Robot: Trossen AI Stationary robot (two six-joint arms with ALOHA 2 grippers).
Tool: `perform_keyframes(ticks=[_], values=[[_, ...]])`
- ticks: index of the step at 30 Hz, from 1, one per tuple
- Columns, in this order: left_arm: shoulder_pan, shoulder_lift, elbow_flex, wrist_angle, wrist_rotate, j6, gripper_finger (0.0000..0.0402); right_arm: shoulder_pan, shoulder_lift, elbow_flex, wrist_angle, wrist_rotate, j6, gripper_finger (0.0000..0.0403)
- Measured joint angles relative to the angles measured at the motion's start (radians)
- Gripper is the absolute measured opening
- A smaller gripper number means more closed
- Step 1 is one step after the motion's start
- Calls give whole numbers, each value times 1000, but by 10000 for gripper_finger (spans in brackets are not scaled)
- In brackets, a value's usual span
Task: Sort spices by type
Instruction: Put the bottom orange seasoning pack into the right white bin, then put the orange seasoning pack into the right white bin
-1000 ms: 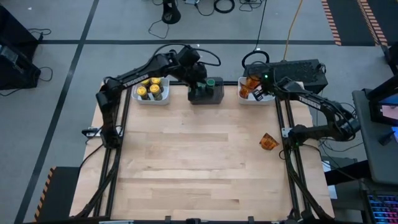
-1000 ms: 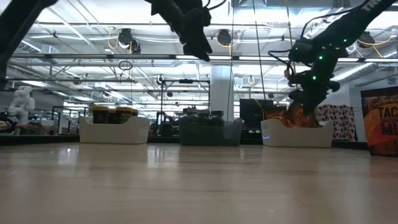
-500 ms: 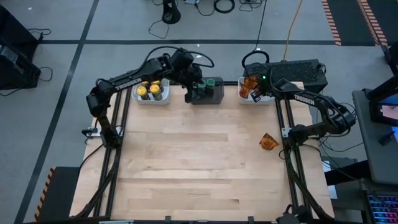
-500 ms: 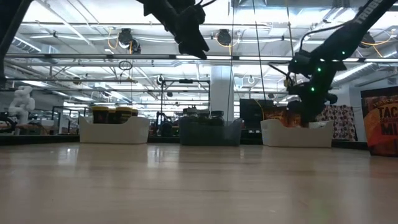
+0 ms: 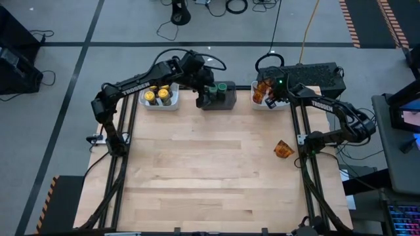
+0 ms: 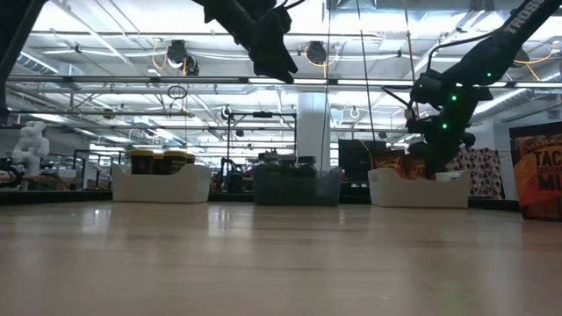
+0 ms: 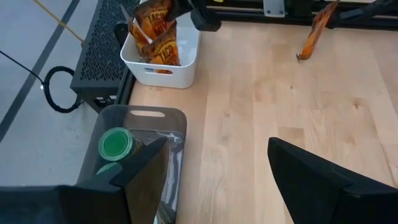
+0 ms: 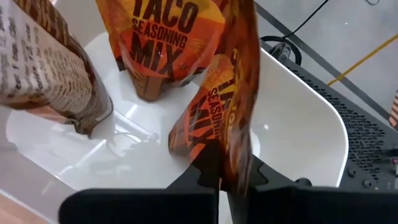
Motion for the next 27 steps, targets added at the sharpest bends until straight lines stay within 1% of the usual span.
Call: perform_keyframes(ticks=[6,9,13,17,21,24,27], values=[[0,0,0,-2,-1,-1,277,1,0,0,-4,0,-46,2],[0,0,0,-2,-1,-2,277,1,0,0,-4,0,-58,17],[0,0,0,-5,-1,-2,277,1,0,17,-39,3,-67,57],[0,0,0,-5,-1,-2,277,2,0,40,-77,89,-77,110],[0,0,0,-5,-1,-2,277,10,-1,87,-139,92,-77,160],[0,0,0,-5,-1,-2,277,19,-1,141,-216,93,-77,186],[0,0,0,-5,-1,-1,277,33,-1,214,-314,94,-61,203]])
